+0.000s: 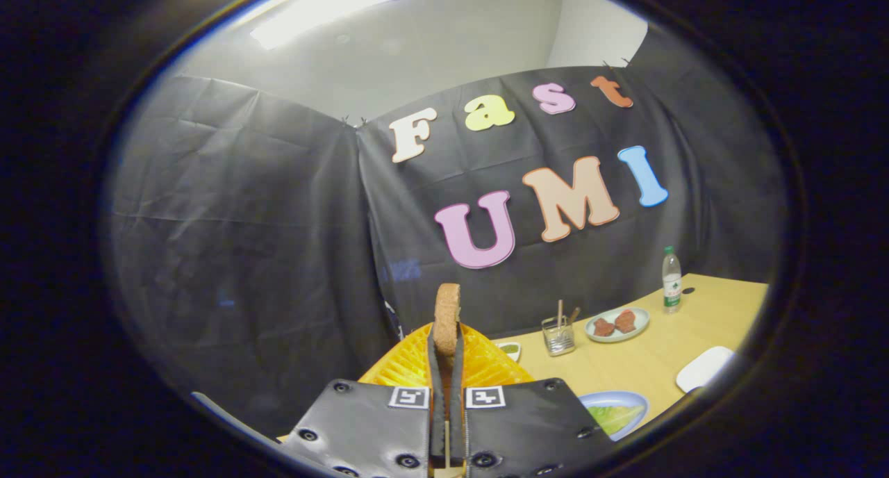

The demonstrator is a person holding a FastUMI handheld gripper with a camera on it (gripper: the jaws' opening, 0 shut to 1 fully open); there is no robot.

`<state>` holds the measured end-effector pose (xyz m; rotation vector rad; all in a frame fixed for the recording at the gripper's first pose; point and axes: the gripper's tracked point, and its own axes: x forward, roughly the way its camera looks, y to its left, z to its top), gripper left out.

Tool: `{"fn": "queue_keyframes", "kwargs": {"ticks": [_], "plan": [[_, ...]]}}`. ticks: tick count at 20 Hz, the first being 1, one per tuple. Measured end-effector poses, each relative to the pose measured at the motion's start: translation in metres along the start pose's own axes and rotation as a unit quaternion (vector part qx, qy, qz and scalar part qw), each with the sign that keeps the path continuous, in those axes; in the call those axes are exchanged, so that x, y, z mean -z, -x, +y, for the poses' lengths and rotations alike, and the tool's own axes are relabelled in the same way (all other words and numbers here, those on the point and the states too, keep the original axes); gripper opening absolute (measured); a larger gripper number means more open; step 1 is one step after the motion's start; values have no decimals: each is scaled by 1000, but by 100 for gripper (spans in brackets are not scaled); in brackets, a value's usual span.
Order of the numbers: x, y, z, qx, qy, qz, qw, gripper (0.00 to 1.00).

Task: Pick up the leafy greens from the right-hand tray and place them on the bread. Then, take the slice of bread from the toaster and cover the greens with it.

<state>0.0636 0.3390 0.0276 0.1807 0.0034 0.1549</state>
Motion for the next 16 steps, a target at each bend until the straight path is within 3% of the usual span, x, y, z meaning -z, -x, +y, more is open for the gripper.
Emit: {"fn": "queue_keyframes", "kwargs": {"ticks": [6,16], "plan": [[5,33,-85,52,-23,-4,998,5],[101,49,-163,108,-158,58,980,5]]}}
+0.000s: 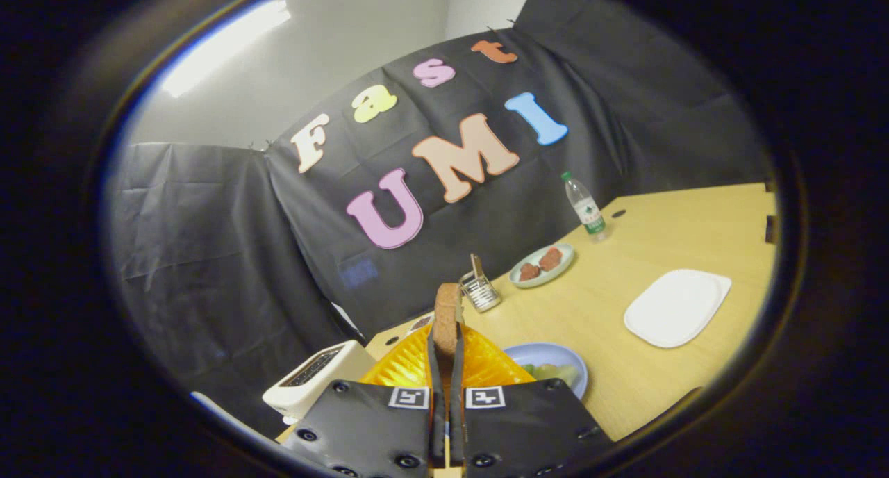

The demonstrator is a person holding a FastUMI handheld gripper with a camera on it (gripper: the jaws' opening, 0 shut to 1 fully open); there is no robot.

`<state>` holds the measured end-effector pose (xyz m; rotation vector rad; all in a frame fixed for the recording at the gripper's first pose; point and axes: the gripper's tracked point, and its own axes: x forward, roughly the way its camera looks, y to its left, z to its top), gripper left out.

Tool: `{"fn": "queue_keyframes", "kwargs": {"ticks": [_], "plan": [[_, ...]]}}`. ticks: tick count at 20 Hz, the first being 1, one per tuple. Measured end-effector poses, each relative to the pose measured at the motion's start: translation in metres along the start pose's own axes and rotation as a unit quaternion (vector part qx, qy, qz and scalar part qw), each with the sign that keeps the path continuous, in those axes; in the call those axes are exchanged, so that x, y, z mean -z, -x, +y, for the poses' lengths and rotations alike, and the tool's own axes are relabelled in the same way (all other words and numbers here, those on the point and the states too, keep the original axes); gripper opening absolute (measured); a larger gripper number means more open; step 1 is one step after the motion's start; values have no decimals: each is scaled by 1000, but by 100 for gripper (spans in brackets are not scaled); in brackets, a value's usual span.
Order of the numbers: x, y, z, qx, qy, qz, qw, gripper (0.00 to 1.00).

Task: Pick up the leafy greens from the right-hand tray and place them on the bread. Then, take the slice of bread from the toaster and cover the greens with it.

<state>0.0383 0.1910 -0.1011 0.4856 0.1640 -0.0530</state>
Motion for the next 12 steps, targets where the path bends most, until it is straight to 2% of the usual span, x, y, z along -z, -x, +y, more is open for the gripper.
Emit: {"fn": "queue_keyframes", "kwargs": {"ticks": [3,6,12], "plan": [[30,-8,-4,-19,-50,37,998,5],[45,-14,-15,-11,-76,47,996,5],[65,-21,-44,39,-23,66,997,5]]}}
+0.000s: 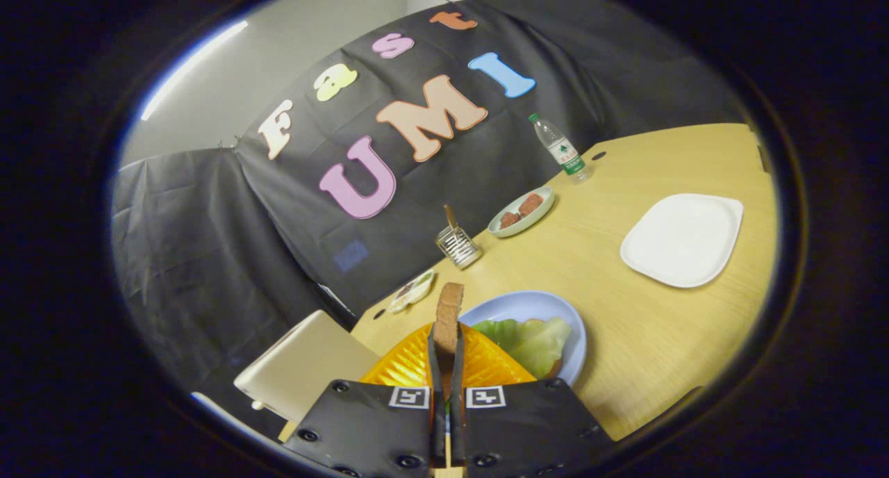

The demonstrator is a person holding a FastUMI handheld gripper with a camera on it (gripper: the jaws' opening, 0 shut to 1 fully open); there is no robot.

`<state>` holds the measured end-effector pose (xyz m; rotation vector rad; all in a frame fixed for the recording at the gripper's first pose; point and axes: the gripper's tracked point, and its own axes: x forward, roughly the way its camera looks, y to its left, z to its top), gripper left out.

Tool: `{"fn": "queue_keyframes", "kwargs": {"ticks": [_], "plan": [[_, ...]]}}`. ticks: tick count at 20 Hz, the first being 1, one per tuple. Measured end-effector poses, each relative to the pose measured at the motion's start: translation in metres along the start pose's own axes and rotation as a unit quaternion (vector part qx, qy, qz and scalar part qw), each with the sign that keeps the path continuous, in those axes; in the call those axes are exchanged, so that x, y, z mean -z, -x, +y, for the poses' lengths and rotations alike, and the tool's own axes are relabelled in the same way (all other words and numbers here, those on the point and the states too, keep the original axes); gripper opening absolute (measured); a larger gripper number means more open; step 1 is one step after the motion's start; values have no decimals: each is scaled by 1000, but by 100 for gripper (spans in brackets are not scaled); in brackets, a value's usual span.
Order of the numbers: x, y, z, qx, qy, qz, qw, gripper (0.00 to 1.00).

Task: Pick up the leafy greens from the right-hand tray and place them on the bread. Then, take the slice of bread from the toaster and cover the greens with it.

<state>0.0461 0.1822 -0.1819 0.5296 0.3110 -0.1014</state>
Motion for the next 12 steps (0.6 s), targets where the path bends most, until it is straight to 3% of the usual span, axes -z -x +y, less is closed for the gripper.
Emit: {"fn": "queue_keyframes", "kwargs": {"ticks": [4,8,12], "plan": [[10,-3,-23,38,52,19,998,7],[7,-2,-23,41,116,13,992,15],[0,0,-28,59,171,-1,983,44]]}}
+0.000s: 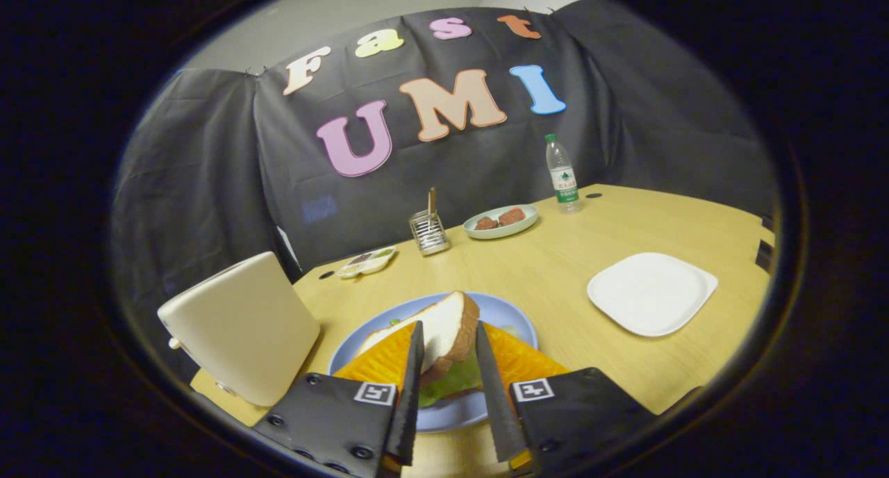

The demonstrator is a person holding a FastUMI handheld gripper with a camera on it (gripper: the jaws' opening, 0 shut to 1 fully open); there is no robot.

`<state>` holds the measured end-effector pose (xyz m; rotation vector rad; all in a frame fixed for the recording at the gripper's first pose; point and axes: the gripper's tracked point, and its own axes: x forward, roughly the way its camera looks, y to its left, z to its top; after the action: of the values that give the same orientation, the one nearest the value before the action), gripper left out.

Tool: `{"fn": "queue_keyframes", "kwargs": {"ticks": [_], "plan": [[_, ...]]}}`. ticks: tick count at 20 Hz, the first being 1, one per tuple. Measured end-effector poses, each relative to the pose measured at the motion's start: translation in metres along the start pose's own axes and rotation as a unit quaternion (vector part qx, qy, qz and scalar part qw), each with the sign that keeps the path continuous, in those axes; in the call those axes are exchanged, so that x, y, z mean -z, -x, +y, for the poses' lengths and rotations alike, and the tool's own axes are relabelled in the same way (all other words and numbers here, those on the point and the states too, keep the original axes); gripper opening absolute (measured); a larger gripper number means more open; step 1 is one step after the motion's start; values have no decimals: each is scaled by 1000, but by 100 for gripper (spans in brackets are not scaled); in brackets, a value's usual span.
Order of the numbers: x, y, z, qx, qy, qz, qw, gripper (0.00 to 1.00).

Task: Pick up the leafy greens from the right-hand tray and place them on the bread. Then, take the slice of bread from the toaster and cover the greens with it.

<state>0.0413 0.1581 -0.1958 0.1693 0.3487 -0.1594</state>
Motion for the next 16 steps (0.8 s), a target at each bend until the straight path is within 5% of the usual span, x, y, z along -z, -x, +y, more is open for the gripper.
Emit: {"fn": "queue_keyframes", "kwargs": {"ticks": [8,16], "plan": [[-15,14,-18,11,76,-32,997,100],[-92,48,-64,2,86,-113,990,100]]}}
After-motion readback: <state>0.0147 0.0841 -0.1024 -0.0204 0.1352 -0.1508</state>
